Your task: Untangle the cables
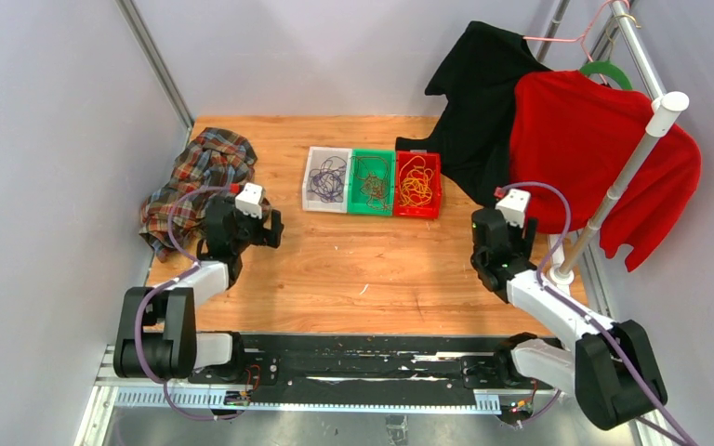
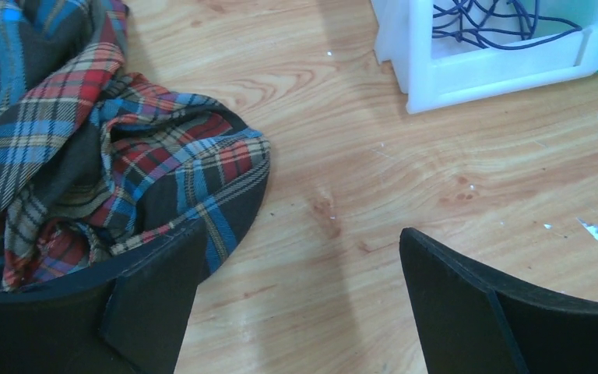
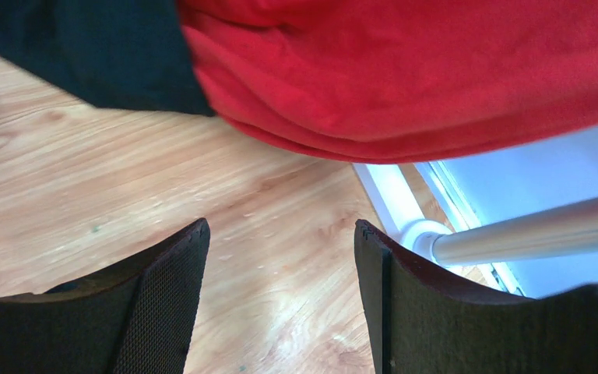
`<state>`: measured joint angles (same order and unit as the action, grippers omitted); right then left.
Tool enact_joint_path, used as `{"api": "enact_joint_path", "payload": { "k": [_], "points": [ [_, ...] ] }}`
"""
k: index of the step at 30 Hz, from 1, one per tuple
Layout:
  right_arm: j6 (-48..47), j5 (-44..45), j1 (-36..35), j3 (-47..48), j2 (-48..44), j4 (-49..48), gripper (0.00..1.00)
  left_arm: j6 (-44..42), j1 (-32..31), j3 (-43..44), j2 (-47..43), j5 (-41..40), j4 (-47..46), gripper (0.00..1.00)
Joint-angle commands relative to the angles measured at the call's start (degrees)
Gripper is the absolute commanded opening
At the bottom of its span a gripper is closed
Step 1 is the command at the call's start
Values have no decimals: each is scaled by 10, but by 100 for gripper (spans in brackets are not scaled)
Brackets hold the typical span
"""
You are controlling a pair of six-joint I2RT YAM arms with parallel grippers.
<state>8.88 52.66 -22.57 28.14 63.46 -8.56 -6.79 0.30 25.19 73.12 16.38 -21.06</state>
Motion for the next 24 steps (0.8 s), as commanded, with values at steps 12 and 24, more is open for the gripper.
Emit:
{"api": "enact_joint_path", "payload": {
  "k": [12,24],
  "points": [
    [-167,-125,90,-149,153,-502,69,35,3,-177,49,-84,-471,98],
    [-156,-339,157,-161,165,-507,71,37,3,-147,53,-87,-419,98]
  ]
}}
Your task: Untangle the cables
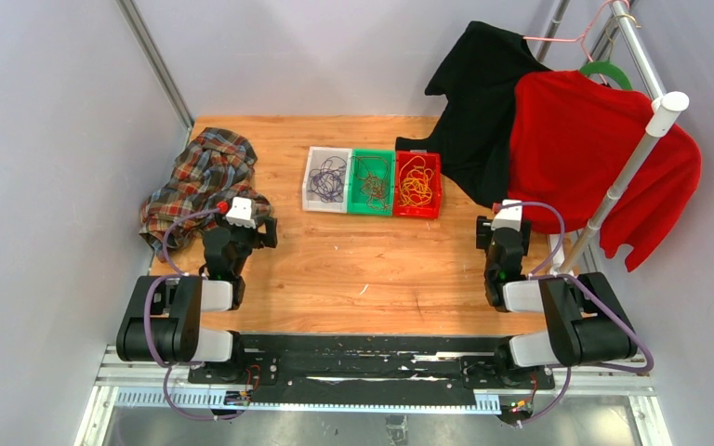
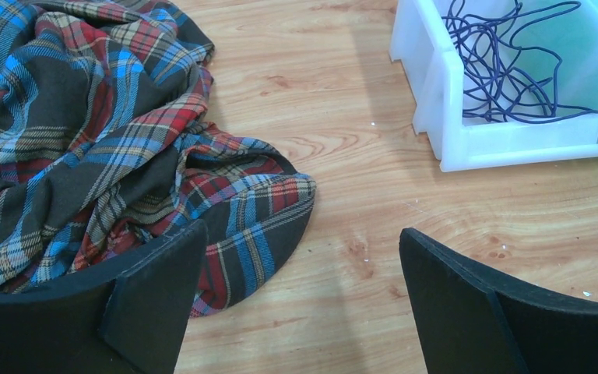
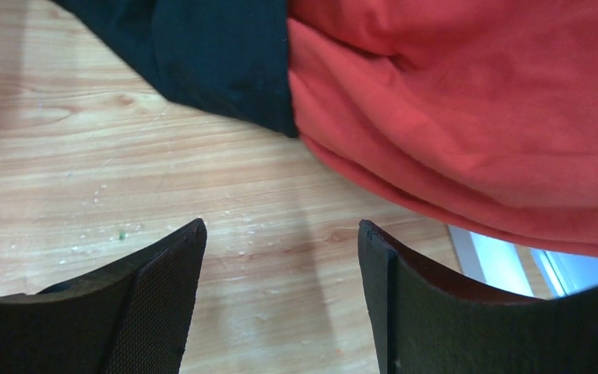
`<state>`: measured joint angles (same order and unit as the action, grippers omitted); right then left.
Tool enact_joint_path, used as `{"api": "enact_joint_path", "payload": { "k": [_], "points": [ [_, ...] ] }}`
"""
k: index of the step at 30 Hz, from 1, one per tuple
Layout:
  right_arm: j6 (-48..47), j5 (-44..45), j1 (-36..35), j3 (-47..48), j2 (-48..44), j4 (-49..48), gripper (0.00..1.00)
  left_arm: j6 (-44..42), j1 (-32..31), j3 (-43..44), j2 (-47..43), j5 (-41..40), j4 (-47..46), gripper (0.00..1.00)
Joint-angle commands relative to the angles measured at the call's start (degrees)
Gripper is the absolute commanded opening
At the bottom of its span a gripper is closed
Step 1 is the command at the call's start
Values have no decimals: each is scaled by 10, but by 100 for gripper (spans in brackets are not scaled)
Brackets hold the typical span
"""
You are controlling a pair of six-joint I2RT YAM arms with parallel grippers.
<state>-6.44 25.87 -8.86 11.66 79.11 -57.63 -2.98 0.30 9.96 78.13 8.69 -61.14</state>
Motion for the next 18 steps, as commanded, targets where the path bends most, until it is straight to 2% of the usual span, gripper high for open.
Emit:
{"api": "enact_joint_path", "payload": {
  "k": [1,18],
  "points": [
    [1,-70,23,7,8,-11,71,-1,3,6,3,-10,-17,98],
    [3,-71,25,6,9,-14,72,-3,3,8,2,-10,-12,98]
  ]
}}
